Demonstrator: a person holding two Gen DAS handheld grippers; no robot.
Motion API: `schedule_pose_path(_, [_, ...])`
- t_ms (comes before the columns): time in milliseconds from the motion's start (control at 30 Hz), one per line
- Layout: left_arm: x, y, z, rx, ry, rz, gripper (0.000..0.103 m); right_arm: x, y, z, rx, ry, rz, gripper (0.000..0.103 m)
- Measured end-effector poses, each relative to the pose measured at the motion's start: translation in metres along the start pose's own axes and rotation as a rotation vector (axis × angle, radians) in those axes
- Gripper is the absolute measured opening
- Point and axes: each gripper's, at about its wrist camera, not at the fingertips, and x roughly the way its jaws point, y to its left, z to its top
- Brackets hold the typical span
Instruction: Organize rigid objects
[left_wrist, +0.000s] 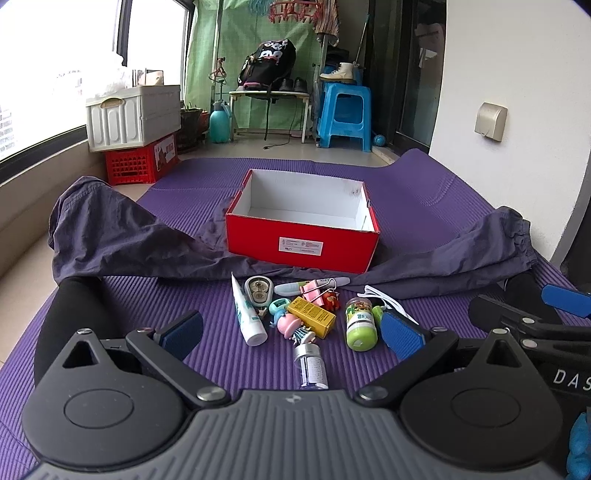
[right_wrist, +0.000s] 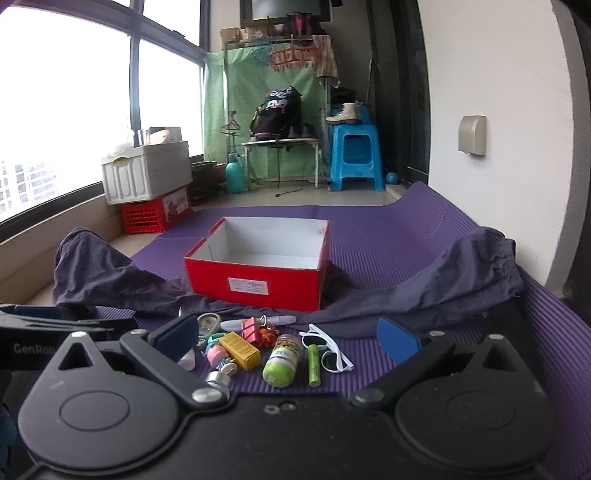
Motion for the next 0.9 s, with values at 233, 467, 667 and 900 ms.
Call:
schedule_pose_path(233, [0.008, 0.005, 0.003, 0.0, 0.007, 0.006, 0.103, 0.012, -0.01, 0.006, -0.002, 0.068, 0.015, 0.103])
schedule_pose_path(467, [0.03, 0.015, 0.008, -0.005, 0.047, 0.021, 0.103, 0.035, -0.02, 0.003, 0.015, 0.141, 0.007, 0.1])
schedule_pose_path(667, [0.063, 0.023, 0.016, -0.028, 0.108, 0.029, 0.103, 0.063, -0.025, 0.002, -0.009, 0.185, 0.011, 0.098])
schedule_pose_path(900, [0.12, 0.032, 0.037, -0.036, 0.167, 0.059, 0.103, 0.125, -0.041, 0.013, -0.067, 0.26, 0.042, 0.092])
